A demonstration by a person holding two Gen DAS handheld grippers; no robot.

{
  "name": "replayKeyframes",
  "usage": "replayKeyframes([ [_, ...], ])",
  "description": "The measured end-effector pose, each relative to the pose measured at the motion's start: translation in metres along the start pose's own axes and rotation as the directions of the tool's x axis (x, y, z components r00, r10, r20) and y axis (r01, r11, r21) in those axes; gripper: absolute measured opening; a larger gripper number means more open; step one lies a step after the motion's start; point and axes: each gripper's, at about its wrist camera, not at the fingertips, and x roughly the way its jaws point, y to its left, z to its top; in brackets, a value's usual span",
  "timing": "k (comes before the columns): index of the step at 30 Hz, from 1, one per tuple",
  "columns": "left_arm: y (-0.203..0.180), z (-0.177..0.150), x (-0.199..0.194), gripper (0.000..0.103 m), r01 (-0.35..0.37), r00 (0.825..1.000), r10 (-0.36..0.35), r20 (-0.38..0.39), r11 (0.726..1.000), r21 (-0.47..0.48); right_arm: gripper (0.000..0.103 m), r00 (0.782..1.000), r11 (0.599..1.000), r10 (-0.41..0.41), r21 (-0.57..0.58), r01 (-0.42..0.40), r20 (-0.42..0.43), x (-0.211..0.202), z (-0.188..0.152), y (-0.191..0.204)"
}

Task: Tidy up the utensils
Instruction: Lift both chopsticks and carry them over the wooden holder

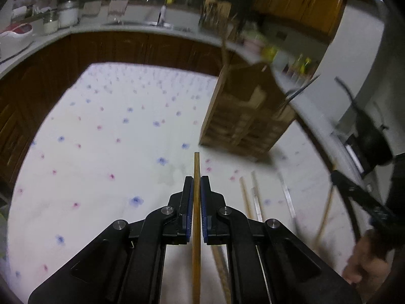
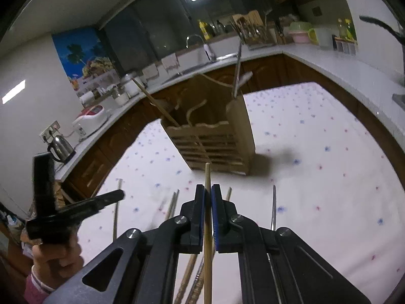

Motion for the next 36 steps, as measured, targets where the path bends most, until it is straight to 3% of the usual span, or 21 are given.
replayKeyframes([
  [9,-0.005,0.019,-0.056,0.004,0.033,0.992,-0.034,0.122,0.999,0.007,0.005,0.994,0.999,0.021,-0.040,-0.017,0.104,-0.037,0.019,0.017],
  [28,-0.013,0.039,-0.069,0.004,0.047,0.978,-0.047,0.204,0.999,0.005,0.005,0.987,0.999,0.021,-0.050,-0.014,0.157,-0.045,0.039,0.012],
  [36,-0.033,0.075,-0.069,0.004,0.046,0.955,-0.053,0.291,0.998,0.031,0.005,0.977,0.999,-0.001,-0.052,0.013,0.215,-0.046,0.070,0.004],
])
